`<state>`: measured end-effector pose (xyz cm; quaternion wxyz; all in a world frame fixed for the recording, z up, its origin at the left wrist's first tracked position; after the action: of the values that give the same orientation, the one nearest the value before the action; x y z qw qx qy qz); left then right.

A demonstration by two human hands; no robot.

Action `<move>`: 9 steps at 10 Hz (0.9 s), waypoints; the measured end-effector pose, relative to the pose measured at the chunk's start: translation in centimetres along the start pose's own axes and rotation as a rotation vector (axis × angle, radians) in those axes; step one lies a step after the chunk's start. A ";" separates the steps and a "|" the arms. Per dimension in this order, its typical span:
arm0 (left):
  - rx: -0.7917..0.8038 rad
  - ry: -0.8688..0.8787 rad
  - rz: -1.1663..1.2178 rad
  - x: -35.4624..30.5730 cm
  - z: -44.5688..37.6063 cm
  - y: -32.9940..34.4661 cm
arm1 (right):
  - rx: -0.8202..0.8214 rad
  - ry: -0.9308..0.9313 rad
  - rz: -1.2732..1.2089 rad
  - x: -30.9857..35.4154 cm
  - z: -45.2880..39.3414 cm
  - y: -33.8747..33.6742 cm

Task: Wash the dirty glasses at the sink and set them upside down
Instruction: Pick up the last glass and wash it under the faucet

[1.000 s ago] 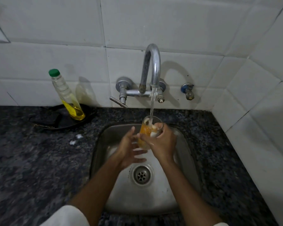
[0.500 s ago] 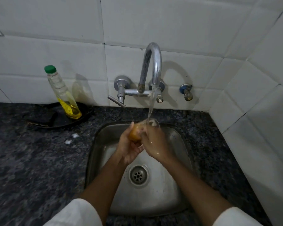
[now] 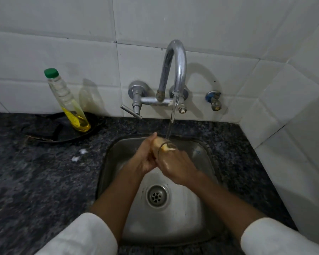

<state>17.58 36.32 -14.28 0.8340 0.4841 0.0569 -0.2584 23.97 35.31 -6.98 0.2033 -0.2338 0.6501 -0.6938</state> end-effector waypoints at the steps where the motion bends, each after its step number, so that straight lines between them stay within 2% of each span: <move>1: 0.090 0.051 -0.006 0.3 0.4 0.7 | -0.161 0.258 -0.516 -1.9 -0.3 -1.0; 2: 0.139 0.079 0.170 0.0 0.3 1.5 | -0.201 0.134 -0.583 -0.7 -0.8 -2.0; 3: -0.015 0.004 -0.085 -0.5 -0.4 0.4 | 0.011 -0.174 0.363 -0.2 0.0 1.3; 4: 0.042 0.069 -0.081 -0.3 0.0 0.7 | -0.130 0.098 -0.430 -1.3 -0.3 0.5; 5: 0.039 0.207 0.038 0.1 0.7 0.8 | -0.172 0.600 -1.680 -2.1 0.0 4.0; 6: -0.145 0.437 -0.250 -1.5 1.4 -0.3 | -0.113 0.801 -2.109 -0.7 0.9 7.1; 7: -0.098 0.747 -0.787 -3.7 3.4 1.8 | -0.069 0.971 -2.124 -0.2 1.0 8.6; 8: 0.059 0.918 -1.009 -4.0 4.3 4.4 | -0.091 1.000 -2.200 0.1 0.3 8.6; 9: 0.110 0.942 -1.086 -4.6 4.1 5.3 | -0.130 0.971 -2.159 -0.6 0.0 7.9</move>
<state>15.58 36.69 -6.42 0.4492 0.4888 0.6301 -0.4029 24.30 35.07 -14.92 -0.7677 -0.3835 0.1596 -0.4880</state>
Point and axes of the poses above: each hand's wrist, its own z-axis away from the middle knuckle, its own y-axis out of the palm, x = y × z, the point moved 8 cm from there along -z, towards the middle knuckle, and after that the axes turned 13 degrees about z, right-handed, at the moved point
